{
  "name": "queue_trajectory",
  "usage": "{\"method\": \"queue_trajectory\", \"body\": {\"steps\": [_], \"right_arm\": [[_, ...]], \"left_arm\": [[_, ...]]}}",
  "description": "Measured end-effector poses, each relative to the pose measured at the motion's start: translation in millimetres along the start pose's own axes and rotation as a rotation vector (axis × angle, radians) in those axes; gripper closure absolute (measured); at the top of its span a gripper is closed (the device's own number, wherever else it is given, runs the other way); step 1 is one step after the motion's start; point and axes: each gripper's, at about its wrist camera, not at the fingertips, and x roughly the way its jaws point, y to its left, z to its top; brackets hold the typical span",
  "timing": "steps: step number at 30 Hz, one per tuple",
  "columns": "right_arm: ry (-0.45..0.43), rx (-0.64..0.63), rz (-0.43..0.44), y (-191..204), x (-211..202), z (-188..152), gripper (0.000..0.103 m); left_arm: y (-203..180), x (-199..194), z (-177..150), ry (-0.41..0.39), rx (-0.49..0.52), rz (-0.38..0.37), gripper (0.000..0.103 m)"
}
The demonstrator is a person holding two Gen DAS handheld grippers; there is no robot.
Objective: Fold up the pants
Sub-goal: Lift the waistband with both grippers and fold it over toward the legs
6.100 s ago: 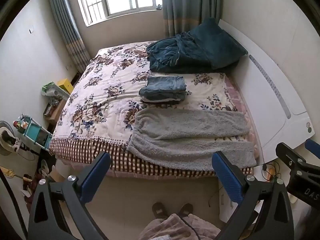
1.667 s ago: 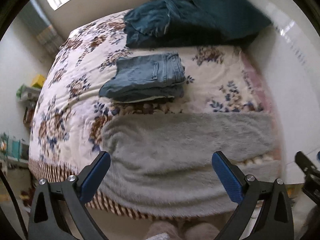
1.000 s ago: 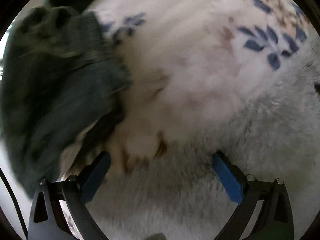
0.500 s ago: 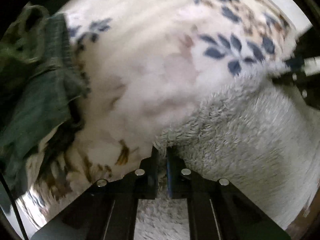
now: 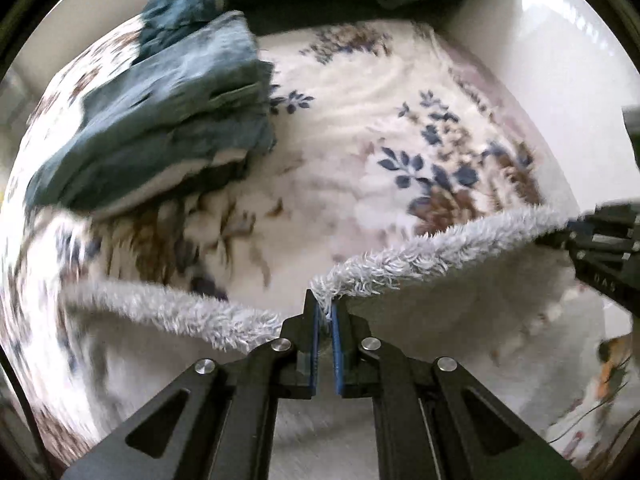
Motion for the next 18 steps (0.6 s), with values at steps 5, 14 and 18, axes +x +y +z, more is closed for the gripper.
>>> {"method": "queue_trajectory", "body": {"steps": [5,14,18], "right_arm": [[-0.044,0.079,-0.027,25.0,-49.5,-74.7,0.095],[0.113,0.149,-0.027,77.2,-21.0,-218.0,0.095],[0.266,0.139,-0.001,93.9,32.6,-260.6,0.090]], "left_arm": [[-9.7,-19.8,-62.5,-0.011,-0.070,-0.040,0.099],[-20.1,4.7,-188.5,0.157,-0.122,-0.061,0.099],[-19.8,59.2,-234.7,0.295,-0.137,-0.037,0.099]]}}
